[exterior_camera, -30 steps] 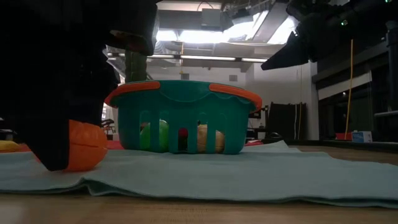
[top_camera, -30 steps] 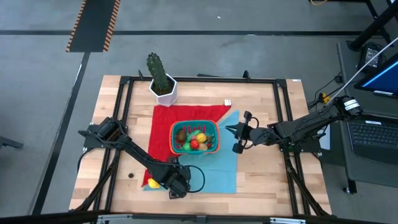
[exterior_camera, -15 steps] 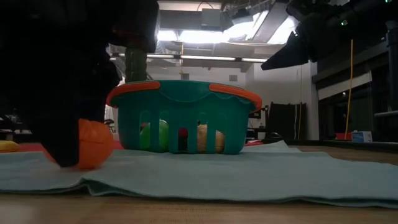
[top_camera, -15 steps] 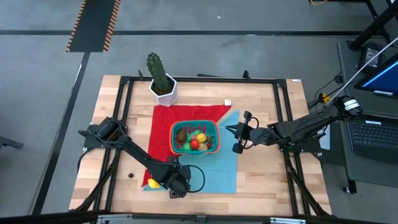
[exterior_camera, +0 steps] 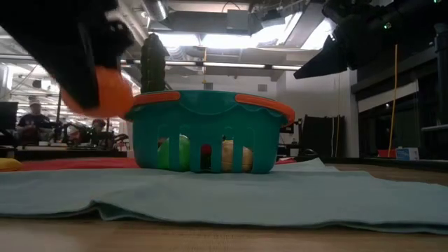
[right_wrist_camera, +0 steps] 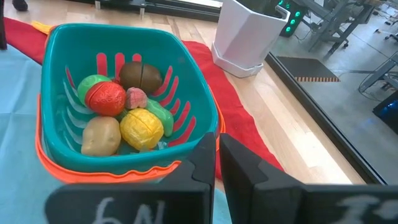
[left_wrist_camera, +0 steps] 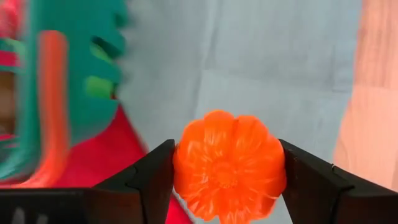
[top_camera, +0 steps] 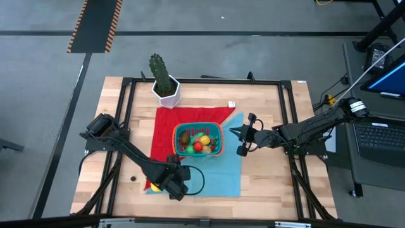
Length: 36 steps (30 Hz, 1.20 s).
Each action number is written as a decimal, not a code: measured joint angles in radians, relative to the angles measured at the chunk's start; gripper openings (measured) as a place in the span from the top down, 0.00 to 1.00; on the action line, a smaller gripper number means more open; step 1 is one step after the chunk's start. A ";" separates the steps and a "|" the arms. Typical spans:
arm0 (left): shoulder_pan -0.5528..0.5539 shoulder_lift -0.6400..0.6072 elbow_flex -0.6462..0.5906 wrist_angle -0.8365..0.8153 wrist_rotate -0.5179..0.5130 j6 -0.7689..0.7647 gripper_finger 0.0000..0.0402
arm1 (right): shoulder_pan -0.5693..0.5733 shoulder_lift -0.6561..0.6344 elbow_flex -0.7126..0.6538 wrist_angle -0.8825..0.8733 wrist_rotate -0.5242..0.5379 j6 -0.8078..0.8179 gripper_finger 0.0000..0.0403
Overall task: Build produce basket
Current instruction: Put the orange pumpkin into the blue basket
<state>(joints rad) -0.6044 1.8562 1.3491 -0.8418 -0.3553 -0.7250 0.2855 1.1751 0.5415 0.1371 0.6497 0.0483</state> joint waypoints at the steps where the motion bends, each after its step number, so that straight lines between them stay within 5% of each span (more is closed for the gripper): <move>1: -0.006 -0.013 0.000 -0.011 -0.014 0.000 0.42 | 0.000 0.000 0.000 0.000 0.000 0.000 0.94; 13: -0.107 -0.088 -0.041 0.099 -0.203 -0.052 0.42 | 0.000 0.000 0.000 0.000 -0.099 -0.001 0.94; 25: -0.115 -0.096 -0.425 1.016 -0.270 0.166 0.42 | 0.041 0.000 -0.043 0.077 -0.121 0.074 0.94; 36: -0.026 -0.097 -0.598 1.509 -0.193 0.412 0.42 | 0.077 0.000 -0.186 0.371 -0.119 0.018 0.94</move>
<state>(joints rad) -0.6303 1.7588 0.7515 0.6671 -0.5478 -0.3129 0.3630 1.1748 0.3557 0.5079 0.5308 0.0658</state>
